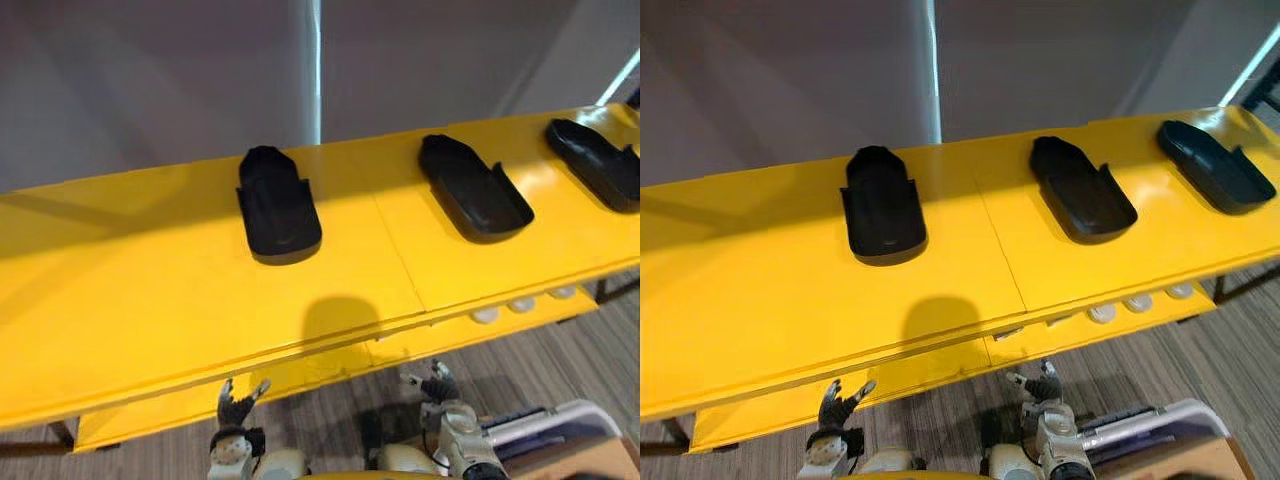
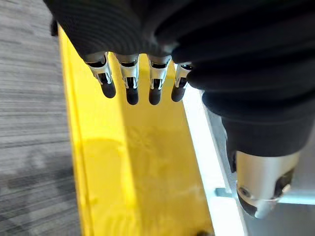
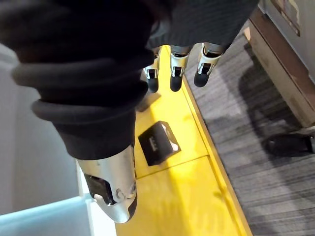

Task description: Walk over and take plastic housings, then place them on the shelf

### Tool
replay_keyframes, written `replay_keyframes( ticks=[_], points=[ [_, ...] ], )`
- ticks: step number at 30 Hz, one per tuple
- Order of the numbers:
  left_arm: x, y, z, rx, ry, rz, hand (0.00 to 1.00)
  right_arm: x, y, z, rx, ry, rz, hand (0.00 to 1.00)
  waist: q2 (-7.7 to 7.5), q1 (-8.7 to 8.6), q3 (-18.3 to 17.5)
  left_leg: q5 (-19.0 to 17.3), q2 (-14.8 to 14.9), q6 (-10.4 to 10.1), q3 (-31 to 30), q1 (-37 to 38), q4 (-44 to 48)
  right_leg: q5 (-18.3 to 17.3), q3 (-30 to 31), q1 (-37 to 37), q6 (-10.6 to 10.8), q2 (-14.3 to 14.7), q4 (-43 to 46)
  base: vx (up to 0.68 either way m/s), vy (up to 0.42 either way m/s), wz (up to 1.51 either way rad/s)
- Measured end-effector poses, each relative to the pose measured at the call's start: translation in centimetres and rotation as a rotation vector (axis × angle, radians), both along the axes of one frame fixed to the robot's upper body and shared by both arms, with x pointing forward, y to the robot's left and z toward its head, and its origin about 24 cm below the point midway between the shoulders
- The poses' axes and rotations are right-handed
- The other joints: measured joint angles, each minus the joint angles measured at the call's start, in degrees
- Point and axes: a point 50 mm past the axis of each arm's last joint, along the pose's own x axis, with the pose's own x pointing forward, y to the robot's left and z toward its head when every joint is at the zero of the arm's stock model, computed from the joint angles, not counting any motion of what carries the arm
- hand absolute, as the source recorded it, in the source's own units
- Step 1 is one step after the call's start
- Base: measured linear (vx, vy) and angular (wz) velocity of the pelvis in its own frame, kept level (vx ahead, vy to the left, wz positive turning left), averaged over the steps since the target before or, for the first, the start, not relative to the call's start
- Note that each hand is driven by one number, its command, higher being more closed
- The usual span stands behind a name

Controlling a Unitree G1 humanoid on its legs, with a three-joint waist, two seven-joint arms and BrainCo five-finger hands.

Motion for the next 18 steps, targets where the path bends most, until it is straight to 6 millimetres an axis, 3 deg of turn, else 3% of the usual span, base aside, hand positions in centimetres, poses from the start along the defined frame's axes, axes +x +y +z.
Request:
replay_keyframes(
  ticks=[1,3,5,6,7,8,9,10,11,12,14,15,18],
  points=[
    [0.7,-0.1,0.4,0.004,-0.027,-0.010,0.00,0.1,0.6,0.0,0.012,-0.003,0.009,0.00,-1.40,0.20,0.7,-0.6,-0.7,1.1,1.8,-0.2,0.2,0.5,2.5,-1.7,0.8,0.0,1.2,-0.13,0.186,-0.88],
    [0.8,0.0,0.6,0.008,-0.033,-0.009,0.00,0.6,1.6,0.2,0.018,-0.015,0.040,0.00,-2.53,0.41,0.9,-1.3,-1.8,2.3,4.8,-1.7,1.8,2.7,5.6,-3.9,1.4,0.0,1.0,-0.19,0.211,-1.18],
    [0.8,0.3,0.8,0.016,-0.042,-0.005,0.00,1.6,2.8,0.8,0.007,-0.037,0.107,0.00,-3.35,0.84,1.0,-0.6,-2.2,4.3,9.5,-5.0,3.3,11.0,6.5,-6.8,-2.4,0.2,-3.7,-0.26,0.163,-1.57],
    [1.1,0.1,0.8,0.012,-0.048,-0.005,0.00,2.3,3.0,1.2,-0.010,-0.060,0.133,0.00,-3.10,1.60,1.8,0.4,-1.9,6.7,13.5,-4.8,0.9,8.0,0.0,-7.5,-2.5,-0.8,-0.8,-0.20,0.067,-1.24],
    [1.2,0.1,0.9,0.011,-0.051,-0.006,0.00,2.4,3.0,1.3,-0.015,-0.062,0.139,0.00,-3.14,2.05,2.0,0.9,-2.0,7.5,15.2,-4.6,0.0,4.3,-3.5,-8.3,-2.4,-1.6,3.2,-0.24,0.099,-1.21],
    [1.1,-0.1,0.8,0.005,-0.050,0.001,0.00,2.6,3.0,1.4,-0.025,-0.065,0.147,0.00,-2.51,2.01,2.5,1.6,-1.9,8.7,17.9,-4.3,-0.9,-3.7,-8.3,-8.9,-2.4,-3.1,12.8,-0.22,0.122,-0.96],
    [0.8,-0.1,0.7,0.003,-0.041,-0.001,0.00,2.3,3.0,1.2,-0.024,-0.059,0.149,0.00,-1.84,2.08,2.9,1.9,-1.9,9.2,19.5,-3.5,-1.6,-9.8,-10.1,-8.1,-2.0,-4.4,22.0,-0.21,0.120,-0.84],
    [0.6,-0.1,0.6,0.003,-0.034,-0.001,0.00,2.1,3.0,1.1,-0.021,-0.053,0.149,0.00,-1.76,2.17,2.9,2.2,-2.0,9.3,20.2,-3.0,-2.1,-12.2,-10.6,-7.2,-1.8,-5.2,25.8,-0.23,0.122,-0.57],
    [0.2,-0.1,0.4,0.004,-0.021,-0.003,0.00,1.3,3.1,0.6,-0.017,-0.030,0.149,0.00,-1.86,1.99,2.8,2.8,-2.7,9.3,21.0,-2.2,-3.4,-17.0,-11.6,-3.6,-0.4,-7.1,32.4,-0.20,0.085,-0.33],
    [-0.1,0.0,0.2,0.003,-0.010,-0.003,0.00,0.3,3.1,0.0,-0.014,0.002,0.147,0.00,-2.29,1.95,2.4,3.4,-3.2,9.0,21.4,-2.3,-4.2,-19.1,-11.9,0.2,0.0,-8.2,34.1,-0.18,0.061,-0.24],
    [-0.5,0.1,-0.2,0.002,0.016,0.001,0.00,-0.7,3.0,-0.8,-0.012,0.050,0.154,0.00,-2.90,2.30,1.4,4.0,-3.3,8.8,22.1,-3.5,-4.2,-20.2,-12.1,5.2,0.7,-8.6,31.7,-0.12,-0.018,-0.29],
    [-0.9,0.3,-0.5,0.006,0.035,0.002,0.00,-1.3,3.1,-1.3,-0.010,0.082,0.165,0.00,-3.78,3.37,0.0,4.4,-3.3,8.3,23.5,-5.6,-3.9,-20.5,-11.9,8.6,1.9,-8.5,25.1,-0.12,-0.050,-0.52],
    [-1.7,0.5,-1.5,0.006,0.100,-0.003,0.00,-0.6,2.5,-1.6,-0.032,0.114,0.186,0.00,-4.53,3.39,-0.6,6.3,-3.2,8.0,24.7,-9.9,-2.3,-20.8,-11.8,12.9,2.6,-7.6,7.7,-0.13,-0.098,-0.60]
  ],
)
